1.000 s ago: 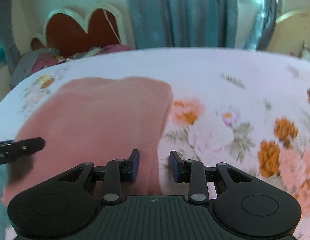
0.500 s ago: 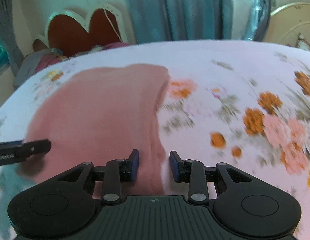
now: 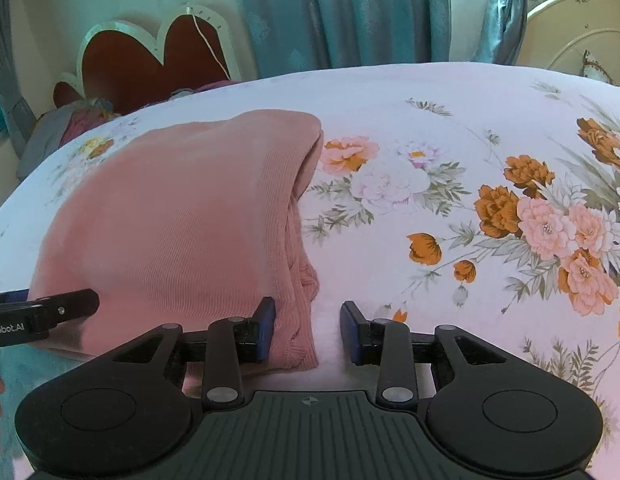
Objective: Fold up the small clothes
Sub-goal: 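Smooth and square the folded sweatshirt with both open tools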
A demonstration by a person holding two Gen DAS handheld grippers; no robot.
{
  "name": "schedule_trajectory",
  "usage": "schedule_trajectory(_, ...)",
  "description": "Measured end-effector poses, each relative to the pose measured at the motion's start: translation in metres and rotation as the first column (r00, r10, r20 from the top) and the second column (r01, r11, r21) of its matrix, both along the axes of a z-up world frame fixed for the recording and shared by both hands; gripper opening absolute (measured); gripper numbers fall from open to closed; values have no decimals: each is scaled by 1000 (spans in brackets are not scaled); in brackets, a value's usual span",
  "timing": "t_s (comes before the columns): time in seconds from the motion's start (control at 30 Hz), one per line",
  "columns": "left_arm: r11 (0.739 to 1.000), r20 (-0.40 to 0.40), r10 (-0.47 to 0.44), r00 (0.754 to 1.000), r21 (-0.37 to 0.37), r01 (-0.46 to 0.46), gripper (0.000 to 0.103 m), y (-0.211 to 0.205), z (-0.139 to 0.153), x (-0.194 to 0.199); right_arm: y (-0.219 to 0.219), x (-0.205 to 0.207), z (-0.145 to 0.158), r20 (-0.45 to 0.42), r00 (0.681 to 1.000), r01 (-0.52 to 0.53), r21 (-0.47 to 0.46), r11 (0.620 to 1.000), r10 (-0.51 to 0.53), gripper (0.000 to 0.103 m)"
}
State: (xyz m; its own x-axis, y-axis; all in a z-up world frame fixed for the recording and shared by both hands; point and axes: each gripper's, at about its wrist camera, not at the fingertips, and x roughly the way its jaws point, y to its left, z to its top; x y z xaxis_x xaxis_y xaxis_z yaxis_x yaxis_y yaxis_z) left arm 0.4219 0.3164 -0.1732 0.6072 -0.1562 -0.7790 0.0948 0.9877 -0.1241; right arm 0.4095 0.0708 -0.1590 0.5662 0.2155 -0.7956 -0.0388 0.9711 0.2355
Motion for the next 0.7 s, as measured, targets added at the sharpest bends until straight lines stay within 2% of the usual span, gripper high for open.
schedule_trajectory(0.27, 995, -5, 81, 997, 55, -80, 103, -10, -1, -1, -1, -1, -2, 14, 1000, -18, -2, 1000, 18, 35)
schedule_trajectory(0.43, 985, -23, 169, 985, 24, -169, 103, -10, -1, -7, -3, -1, -2, 13, 1000, -21, 8, 1000, 21, 35)
schedule_trajectory(0.57, 980, -28, 195, 980, 49, -193, 103, -14, 1, -7, 1, -1, 0, 10, 999, -35, -16, 999, 35, 36)
schedule_trajectory(0.63, 978, -28, 204, 979, 48, -202, 103, -15, 3, -9, 5, 0, 3, 3, 999, -39, -53, 998, 39, 50)
schedule_trajectory(0.7, 977, -32, 214, 976, -3, -214, 103, -10, 3, -11, 7, -1, 5, -4, 999, -34, -75, 997, 34, 57)
